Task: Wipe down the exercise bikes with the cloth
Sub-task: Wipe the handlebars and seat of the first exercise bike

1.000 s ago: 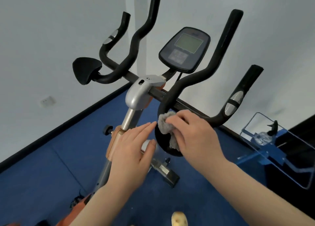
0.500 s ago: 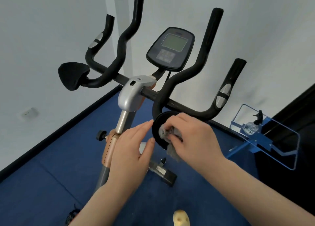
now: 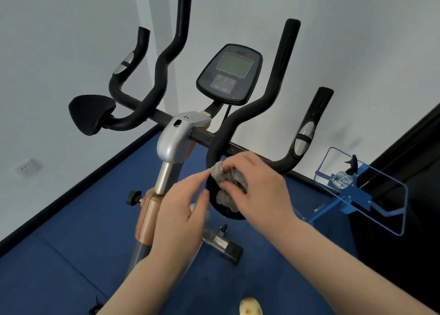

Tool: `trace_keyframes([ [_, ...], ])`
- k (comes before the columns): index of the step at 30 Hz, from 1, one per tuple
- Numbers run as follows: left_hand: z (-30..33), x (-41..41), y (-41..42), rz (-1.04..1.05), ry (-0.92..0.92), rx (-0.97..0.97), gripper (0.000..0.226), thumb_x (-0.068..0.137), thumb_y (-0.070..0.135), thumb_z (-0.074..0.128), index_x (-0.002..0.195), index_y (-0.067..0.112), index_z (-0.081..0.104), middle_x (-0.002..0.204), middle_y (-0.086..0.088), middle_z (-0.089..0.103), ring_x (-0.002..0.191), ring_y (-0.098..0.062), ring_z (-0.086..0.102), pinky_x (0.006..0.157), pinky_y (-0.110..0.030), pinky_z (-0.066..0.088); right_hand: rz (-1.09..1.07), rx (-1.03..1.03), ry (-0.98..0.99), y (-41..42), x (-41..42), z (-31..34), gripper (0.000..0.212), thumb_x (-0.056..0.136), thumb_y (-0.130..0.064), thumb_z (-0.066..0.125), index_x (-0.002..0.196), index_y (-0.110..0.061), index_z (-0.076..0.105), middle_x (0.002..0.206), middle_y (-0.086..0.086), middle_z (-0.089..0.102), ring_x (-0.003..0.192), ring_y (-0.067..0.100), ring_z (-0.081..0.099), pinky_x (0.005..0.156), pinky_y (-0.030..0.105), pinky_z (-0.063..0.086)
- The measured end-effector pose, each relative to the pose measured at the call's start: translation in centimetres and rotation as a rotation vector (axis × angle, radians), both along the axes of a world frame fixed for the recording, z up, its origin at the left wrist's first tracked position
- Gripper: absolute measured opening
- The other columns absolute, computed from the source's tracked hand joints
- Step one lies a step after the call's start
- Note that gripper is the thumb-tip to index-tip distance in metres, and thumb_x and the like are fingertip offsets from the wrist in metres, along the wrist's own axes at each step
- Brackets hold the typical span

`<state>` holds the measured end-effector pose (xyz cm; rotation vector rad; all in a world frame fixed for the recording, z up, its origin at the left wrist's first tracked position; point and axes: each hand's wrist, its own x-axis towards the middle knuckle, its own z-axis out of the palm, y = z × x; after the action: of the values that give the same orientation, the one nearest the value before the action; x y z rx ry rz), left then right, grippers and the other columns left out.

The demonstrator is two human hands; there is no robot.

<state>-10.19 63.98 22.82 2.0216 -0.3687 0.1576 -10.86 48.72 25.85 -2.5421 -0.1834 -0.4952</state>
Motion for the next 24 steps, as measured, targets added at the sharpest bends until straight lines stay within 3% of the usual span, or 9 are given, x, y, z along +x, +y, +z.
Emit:
trace_keyframes([
  [3, -0.2, 0.2, -0.2, -0.003, 0.044, -0.026, 0.034, 0.094, 0.016, 0.05, 0.121, 0.032, 0.061, 0.094, 0.016, 0.065, 0.088, 0.003, 0.055, 0.079, -0.007, 0.038, 0.196, -0.23, 0.094, -0.4, -1.3, -0.2, 0.017, 0.078, -0.025, 0.067, 0.093, -0.028, 0.06, 0.099, -0.012, 0.059, 0.088, 0.012, 0.057, 0.071, 0.032, 0.049],
  [4, -0.2, 0.2, -0.2, -0.006, 0.053, -0.032, 0.032, 0.094, 0.019, 0.048, 0.12, 0.033, 0.061, 0.097, 0.016, 0.066, 0.09, 0.001, 0.057, 0.079, -0.009, 0.039, 0.242, -0.22, 0.118, -0.7, -1.3, 0.1, 0.015, 0.078, -0.025, 0.067, 0.092, -0.026, 0.06, 0.098, -0.01, 0.059, 0.087, 0.013, 0.057, 0.073, 0.034, 0.05],
  [7, 0.1, 0.1, -0.5, 0.01, 0.06, -0.065, 0.031, 0.094, 0.025, 0.045, 0.118, 0.035, 0.062, 0.106, 0.022, 0.065, 0.103, 0.005, 0.056, 0.081, -0.004, 0.038, 0.097, 0.03, 0.017, -0.8, -0.1, 0.4, 0.01, 0.084, -0.025, 0.065, 0.092, -0.023, 0.062, 0.097, -0.009, 0.059, 0.086, 0.01, 0.057, 0.074, 0.027, 0.048],
  [10, 0.5, -0.2, -1.0, 0.038, 0.073, -0.087, 0.031, 0.096, 0.016, 0.047, 0.117, 0.032, 0.062, 0.104, 0.022, 0.065, 0.1, 0.016, 0.052, 0.08, 0.003, 0.032, -0.003, -0.097, -0.073, 0.1, 0.0, -0.3, 0.013, 0.085, -0.021, 0.064, 0.098, -0.022, 0.062, 0.099, -0.008, 0.06, 0.085, 0.012, 0.056, 0.069, 0.02, 0.044],
  [13, 0.7, -0.2, -1.2, 0.035, 0.069, -0.069, 0.03, 0.094, 0.015, 0.049, 0.118, 0.028, 0.063, 0.103, 0.019, 0.065, 0.097, 0.017, 0.053, 0.079, 0.005, 0.031, 0.31, -0.264, 0.106, -1.6, -0.6, 0.5, 0.013, 0.082, -0.018, 0.064, 0.093, -0.025, 0.062, 0.097, -0.01, 0.059, 0.084, 0.011, 0.054, 0.073, 0.027, 0.045],
  [15, 0.8, 0.0, -1.4, 0.04, 0.076, -0.052, 0.03, 0.093, 0.017, 0.051, 0.119, 0.028, 0.062, 0.101, 0.018, 0.065, 0.091, 0.016, 0.052, 0.077, 0.005, 0.031, 0.424, -0.2, 0.274, -3.5, 0.2, 2.4, 0.014, 0.08, -0.019, 0.067, 0.092, -0.025, 0.063, 0.097, -0.012, 0.058, 0.088, 0.007, 0.054, 0.081, 0.03, 0.046],
  [19, 0.8, 0.0, -1.8, 0.083, 0.073, -0.06, 0.03, 0.093, 0.019, 0.054, 0.118, 0.033, 0.062, 0.102, 0.025, 0.063, 0.099, 0.015, 0.051, 0.077, 0.004, 0.033, 0.195, 0.052, 0.172, -3.8, 2.3, 3.1, 0.018, 0.081, -0.019, 0.07, 0.096, -0.025, 0.063, 0.102, -0.012, 0.057, 0.095, 0.007, 0.055, 0.087, 0.03, 0.044],
  [22, 0.7, 0.2, -1.9, 0.073, 0.057, -0.045, 0.032, 0.092, 0.017, 0.055, 0.115, 0.038, 0.061, 0.101, 0.024, 0.063, 0.1, 0.008, 0.054, 0.079, -0.005, 0.04, 0.115, 0.024, 0.162, -3.1, 0.8, 1.4, 0.017, 0.082, -0.021, 0.068, 0.096, -0.029, 0.06, 0.105, -0.014, 0.054, 0.097, 0.012, 0.054, 0.085, 0.034, 0.046],
  [24, 0.6, 0.5, -1.8, 0.063, 0.034, -0.033, 0.032, 0.091, 0.017, 0.056, 0.115, 0.038, 0.06, 0.101, 0.022, 0.063, 0.103, 0.003, 0.056, 0.083, -0.014, 0.043, 0.104, 0.053, 0.223, -3.8, -0.7, 1.7, 0.016, 0.082, -0.021, 0.066, 0.092, -0.031, 0.06, 0.103, -0.015, 0.054, 0.096, 0.008, 0.054, 0.083, 0.03, 0.047],
])
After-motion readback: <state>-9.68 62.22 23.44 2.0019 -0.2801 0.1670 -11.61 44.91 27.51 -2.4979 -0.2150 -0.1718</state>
